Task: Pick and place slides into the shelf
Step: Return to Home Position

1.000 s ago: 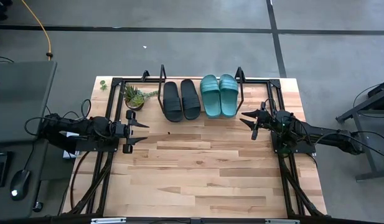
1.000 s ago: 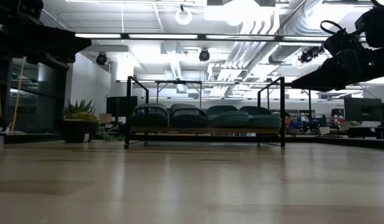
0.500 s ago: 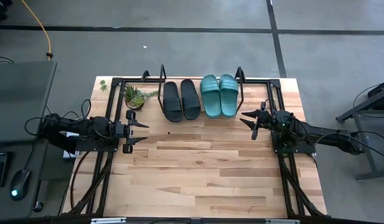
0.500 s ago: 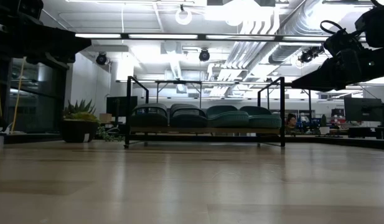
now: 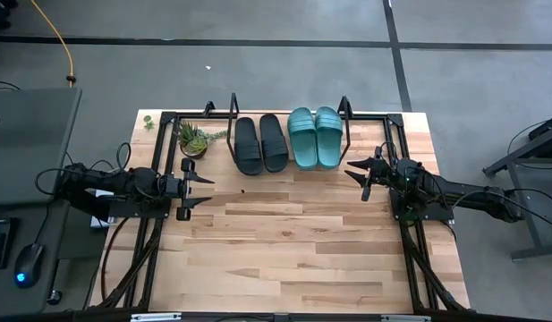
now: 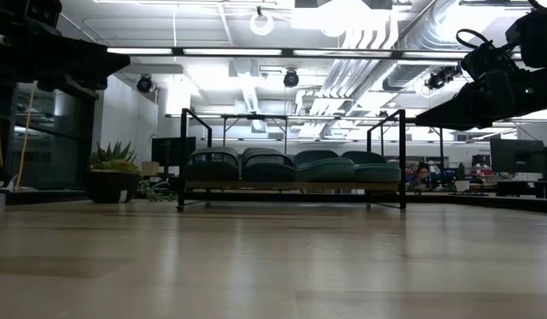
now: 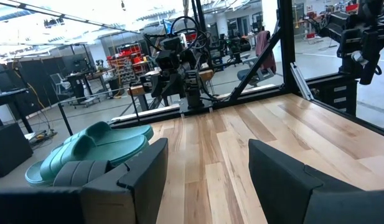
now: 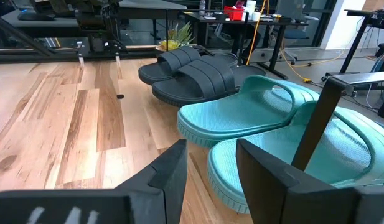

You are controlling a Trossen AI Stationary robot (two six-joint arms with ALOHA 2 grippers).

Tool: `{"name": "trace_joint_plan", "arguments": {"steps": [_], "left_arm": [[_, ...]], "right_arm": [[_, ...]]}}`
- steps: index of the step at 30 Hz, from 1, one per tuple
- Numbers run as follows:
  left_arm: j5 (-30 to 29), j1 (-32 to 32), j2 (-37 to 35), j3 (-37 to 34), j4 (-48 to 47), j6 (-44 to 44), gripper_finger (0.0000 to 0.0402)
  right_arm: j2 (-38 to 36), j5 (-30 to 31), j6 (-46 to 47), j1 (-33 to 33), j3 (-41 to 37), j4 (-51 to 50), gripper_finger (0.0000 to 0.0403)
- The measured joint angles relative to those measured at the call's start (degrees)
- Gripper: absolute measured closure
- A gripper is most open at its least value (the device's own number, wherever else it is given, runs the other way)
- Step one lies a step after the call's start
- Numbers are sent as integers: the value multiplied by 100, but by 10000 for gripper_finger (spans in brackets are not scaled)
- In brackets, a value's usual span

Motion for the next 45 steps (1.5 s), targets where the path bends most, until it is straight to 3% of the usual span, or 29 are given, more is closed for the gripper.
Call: {"name": "trace_joint_plan", "arguments": {"steps": [29,45], "left_arm": [[4,-7,69,3,3,0,195],[-1,-340,450,3,2,0,195]], "right_arm": [[0,0,-1,-1,0,0,274],[0,0,0,-1,0,0,274]]}}
